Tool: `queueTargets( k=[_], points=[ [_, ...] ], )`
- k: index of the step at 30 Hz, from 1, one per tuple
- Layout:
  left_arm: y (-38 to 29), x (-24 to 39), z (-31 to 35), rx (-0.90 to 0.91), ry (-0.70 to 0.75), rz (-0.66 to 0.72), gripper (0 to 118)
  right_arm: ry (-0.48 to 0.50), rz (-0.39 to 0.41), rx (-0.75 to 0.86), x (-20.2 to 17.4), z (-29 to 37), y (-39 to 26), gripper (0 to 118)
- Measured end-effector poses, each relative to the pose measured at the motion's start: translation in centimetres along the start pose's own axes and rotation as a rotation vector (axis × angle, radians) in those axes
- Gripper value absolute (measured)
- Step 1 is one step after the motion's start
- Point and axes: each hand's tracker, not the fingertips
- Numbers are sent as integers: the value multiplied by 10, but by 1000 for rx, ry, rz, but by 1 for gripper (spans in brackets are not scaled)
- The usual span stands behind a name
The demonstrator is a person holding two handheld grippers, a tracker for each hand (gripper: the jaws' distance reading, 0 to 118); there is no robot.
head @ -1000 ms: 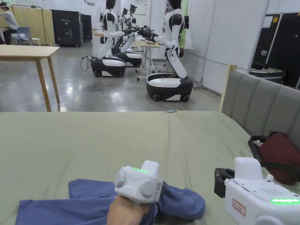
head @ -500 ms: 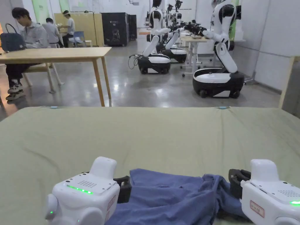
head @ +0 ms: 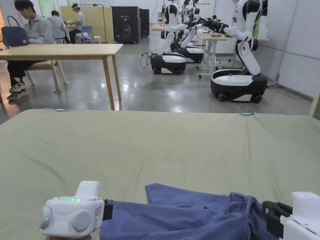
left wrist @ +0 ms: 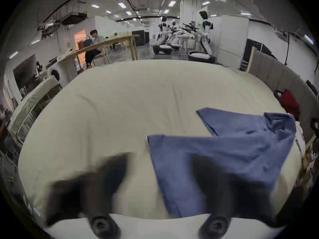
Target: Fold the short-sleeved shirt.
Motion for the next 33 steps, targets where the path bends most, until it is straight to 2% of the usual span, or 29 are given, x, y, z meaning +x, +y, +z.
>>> queueTargets(
  k=[1, 3, 7, 9, 10, 11, 12, 13, 14, 15, 16, 17, 19, 21, 24, 25, 26, 27, 29, 31, 33],
  points=[
    [5, 1, -16, -1, 16, -5, 118, -12, -2, -6, 6, -1, 0, 1],
    [16, -2, -43, 15, 31, 19, 117, -40, -8, -18, 21, -4, -1, 1],
    [45, -11, -90, -116, 93, 96, 116, -113, -27, -48, 55, -9, -3, 1],
    [34, 2, -96, -182, 118, 98, 106, -157, -50, -71, 74, -14, -5, 1],
    [31, 6, -100, -234, 83, 81, 104, -172, -63, -81, 84, -16, -7, 1],
    [31, 9, -96, -197, 88, 74, 88, -189, -77, -94, 95, -21, -9, 1],
    [31, 14, -93, -159, 75, 39, 52, -210, -89, -115, 106, -26, -11, 1],
    [32, 19, -81, -113, 38, 21, 5, -219, -102, -137, 115, -33, -13, 5],
    [32, 23, -69, -71, 46, -10, 0, -218, -115, -154, 123, -39, -15, 21],
    [31, 28, -54, -31, 29, -28, 0, -216, -124, -170, 133, -48, -18, 64],
    [40, 25, -44, 10, -7, -10, 0, -210, -129, -183, 140, -58, -20, 100],
    [42, 25, -36, -24, -6, 0, 0, -200, -132, -225, 146, -69, -23, 118],
    [48, 30, -18, -26, -21, -11, 0, -199, -143, -288, 156, -93, -30, 118],
    [48, 21, -22, -23, -35, -11, 0, -198, -151, -278, 162, -107, -34, 118],
    [50, 26, -14, 2, -33, -29, 0, -171, -206, -341, 168, -130, -38, 112],
    [50, 27, -13, 2, -23, -36, 0, -140, -235, -404, 172, -139, -40, 102],
    [50, 26, -14, -1, -19, -39, 0, -125, -259, -454, 174, -145, -42, 66],
    [49, 23, -16, -3, -15, -37, 0, -121, -291, -517, 173, -151, -43, 15],
    [44, 22, -14, -3, -5, -34, 0, -105, -336, -452, 175, -143, -43, 11],
    [45, 15, -6, 2, -4, -30, 0, -106, -333, -431, 173, -131, -33, 11],
    [46, 11, 8, 30, -15, -21, 0, -102, -286, -357, 168, -113, -17, 10]
  ],
)
